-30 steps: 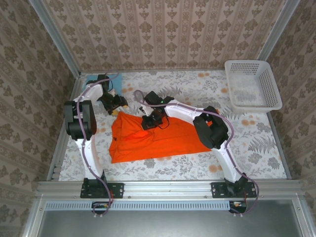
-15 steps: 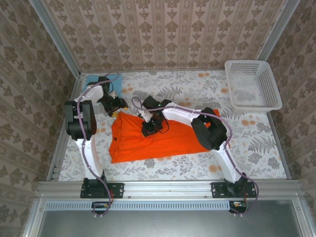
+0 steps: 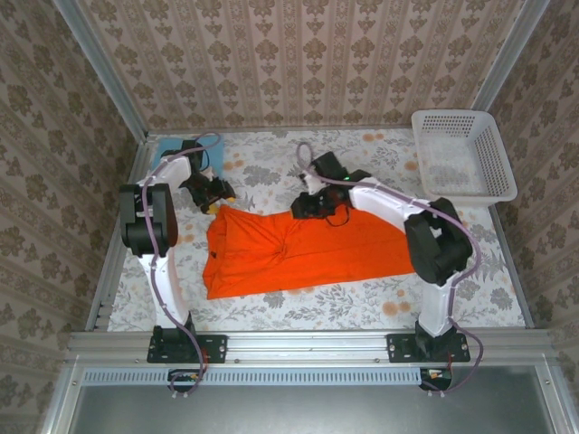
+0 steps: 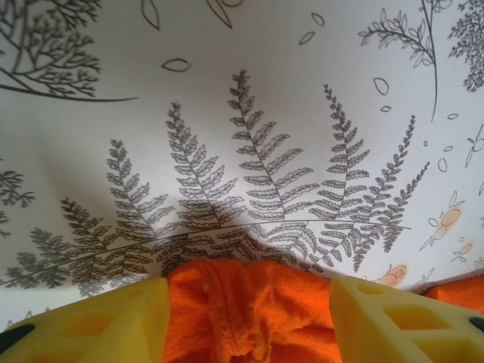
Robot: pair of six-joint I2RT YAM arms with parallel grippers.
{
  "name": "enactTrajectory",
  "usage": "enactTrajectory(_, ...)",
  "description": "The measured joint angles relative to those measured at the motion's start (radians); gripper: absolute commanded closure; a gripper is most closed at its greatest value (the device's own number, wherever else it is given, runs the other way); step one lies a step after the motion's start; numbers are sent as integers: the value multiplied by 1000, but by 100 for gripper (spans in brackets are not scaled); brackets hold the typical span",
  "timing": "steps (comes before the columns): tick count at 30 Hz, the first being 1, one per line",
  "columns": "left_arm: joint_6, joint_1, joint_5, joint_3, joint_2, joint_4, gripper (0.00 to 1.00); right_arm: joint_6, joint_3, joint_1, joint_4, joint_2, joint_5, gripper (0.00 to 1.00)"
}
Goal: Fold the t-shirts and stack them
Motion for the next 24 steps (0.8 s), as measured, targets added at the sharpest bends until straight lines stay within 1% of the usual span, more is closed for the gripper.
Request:
enactTrajectory(4,4,-8,-4,3,0,-8,43,38,-51,-97,6,-28,108,63)
enactTrajectory(10,17,-13,-20,22,0,-28,49,97,-112,-203,-30,-35,290,61)
enactTrajectory(13,22,-18,-27,36,0,-38,49,123,-139,-248,-48,-42,349,61)
enactTrajectory(15,23,-23,-30,49,3,-43,50,137,-153,-275,-53,-46,378,61)
enactTrajectory(24,35,-40,-40,64,41,-52,62,161,-175,-341,-68,-56,456,62)
